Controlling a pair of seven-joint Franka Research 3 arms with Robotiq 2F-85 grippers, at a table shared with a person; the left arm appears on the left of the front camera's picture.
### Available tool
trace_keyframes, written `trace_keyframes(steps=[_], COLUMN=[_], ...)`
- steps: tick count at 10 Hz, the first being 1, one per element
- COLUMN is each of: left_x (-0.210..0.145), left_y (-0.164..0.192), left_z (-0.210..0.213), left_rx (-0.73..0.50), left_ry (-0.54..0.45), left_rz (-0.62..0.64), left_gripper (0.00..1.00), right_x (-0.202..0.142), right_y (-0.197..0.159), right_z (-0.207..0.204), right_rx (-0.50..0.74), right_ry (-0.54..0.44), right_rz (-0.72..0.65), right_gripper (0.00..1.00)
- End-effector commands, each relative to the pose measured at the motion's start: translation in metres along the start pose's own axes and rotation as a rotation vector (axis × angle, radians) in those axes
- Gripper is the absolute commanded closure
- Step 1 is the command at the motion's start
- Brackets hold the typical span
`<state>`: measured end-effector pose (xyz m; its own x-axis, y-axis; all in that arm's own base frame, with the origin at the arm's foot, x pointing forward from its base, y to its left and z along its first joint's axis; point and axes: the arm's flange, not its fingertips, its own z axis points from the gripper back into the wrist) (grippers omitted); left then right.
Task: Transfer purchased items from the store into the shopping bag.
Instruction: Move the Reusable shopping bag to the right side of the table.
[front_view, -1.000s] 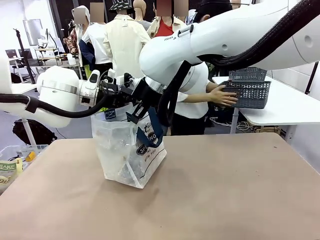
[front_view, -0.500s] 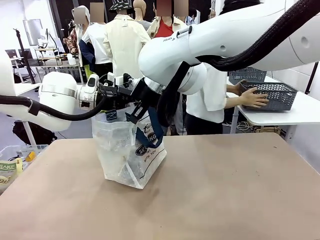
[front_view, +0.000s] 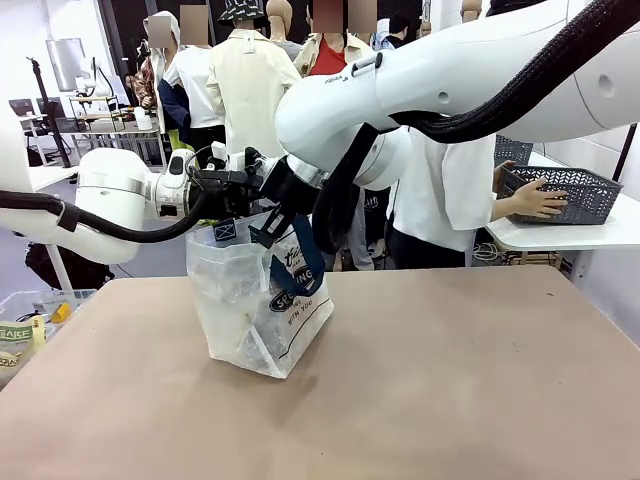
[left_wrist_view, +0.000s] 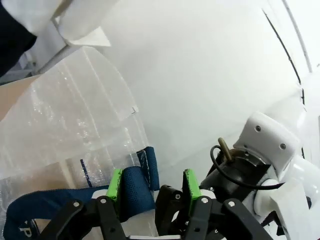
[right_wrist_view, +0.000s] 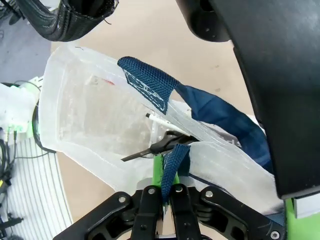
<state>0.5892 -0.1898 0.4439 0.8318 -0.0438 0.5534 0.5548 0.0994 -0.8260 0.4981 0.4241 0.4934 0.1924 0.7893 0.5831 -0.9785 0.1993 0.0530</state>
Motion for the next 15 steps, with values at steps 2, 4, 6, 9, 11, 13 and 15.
trace_keyframes(steps=[2,4,6,9,11,13,15], left_x=[0.005,0.007,0.008,0.01,0.01,0.012,0.012], left_y=[0.004,-0.001,-0.005,-0.009,-0.009,-0.008,-0.008], left_z=[-0.004,-0.013,-0.022,-0.028,-0.029,-0.029,-0.029], left_rx=[-0.012,0.12,0.247,0.304,0.323,0.327,0.324], left_ry=[0.048,0.105,0.156,0.187,0.194,0.191,0.189], left_rz=[-0.02,-0.025,-0.021,-0.037,-0.029,-0.022,-0.017], left_gripper=[0.39,0.39,0.39,0.8,1.0,1.0,1.0], right_x=[0.009,0.013,0.013,0.013,0.013,0.012,0.011], right_y=[-0.002,0.001,0.003,0.003,0.004,0.004,0.005], right_z=[-0.001,-0.003,-0.002,-0.002,-0.001,0.001,0.001], right_rx=[0.001,-0.005,-0.01,-0.011,-0.012,-0.024,-0.036], right_ry=[0.012,0.023,0.021,0.018,0.016,0.017,0.006], right_rz=[0.005,0.013,0.019,0.017,0.017,0.004,-0.004], right_gripper=[1.0,1.0,1.0,1.0,1.0,1.0,1.0])
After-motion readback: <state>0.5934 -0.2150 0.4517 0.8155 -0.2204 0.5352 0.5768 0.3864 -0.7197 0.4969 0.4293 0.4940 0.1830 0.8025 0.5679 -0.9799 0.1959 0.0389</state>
